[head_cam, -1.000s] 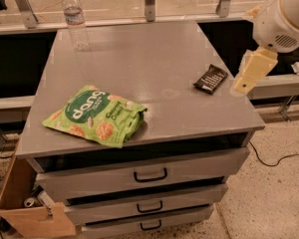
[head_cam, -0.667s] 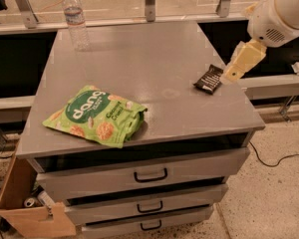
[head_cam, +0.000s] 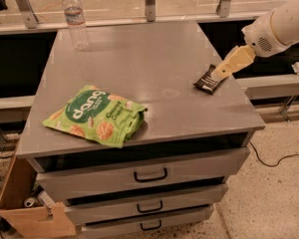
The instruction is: Move rxbar chocolate near water bottle
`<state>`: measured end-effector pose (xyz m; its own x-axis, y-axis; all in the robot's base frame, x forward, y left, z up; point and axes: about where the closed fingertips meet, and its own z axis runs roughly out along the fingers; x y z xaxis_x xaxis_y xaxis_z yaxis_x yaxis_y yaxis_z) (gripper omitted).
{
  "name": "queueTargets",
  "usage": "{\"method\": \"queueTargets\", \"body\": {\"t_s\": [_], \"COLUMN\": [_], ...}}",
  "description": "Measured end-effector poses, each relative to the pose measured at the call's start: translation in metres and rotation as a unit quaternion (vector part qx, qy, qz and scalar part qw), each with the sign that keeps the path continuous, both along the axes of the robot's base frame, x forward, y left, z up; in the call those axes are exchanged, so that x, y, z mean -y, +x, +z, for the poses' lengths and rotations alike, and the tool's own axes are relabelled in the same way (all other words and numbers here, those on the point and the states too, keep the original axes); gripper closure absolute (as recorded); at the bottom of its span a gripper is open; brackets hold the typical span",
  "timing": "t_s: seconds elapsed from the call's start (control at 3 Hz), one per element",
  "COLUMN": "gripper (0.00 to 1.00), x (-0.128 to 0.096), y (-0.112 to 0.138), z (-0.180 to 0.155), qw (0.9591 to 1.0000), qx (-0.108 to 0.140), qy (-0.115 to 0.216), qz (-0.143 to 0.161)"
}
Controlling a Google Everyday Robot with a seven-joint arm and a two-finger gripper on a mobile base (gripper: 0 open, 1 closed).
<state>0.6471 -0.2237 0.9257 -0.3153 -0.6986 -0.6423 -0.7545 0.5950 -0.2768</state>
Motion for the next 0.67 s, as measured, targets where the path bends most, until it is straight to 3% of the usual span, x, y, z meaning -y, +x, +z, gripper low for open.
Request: {"method": "queueTargets", "body": {"t_s": [0.33,0.67], "gripper": [0.0,0.0], "x": [0.002,-0.004], "y": [0.012,0.022], "z": [-0.025,-0.046], "qw": [0.9987,0.9972], "qx": [-0.015,-0.023], "qy": [0.045,0.07], "qz": [-0.019,-0.017]}}
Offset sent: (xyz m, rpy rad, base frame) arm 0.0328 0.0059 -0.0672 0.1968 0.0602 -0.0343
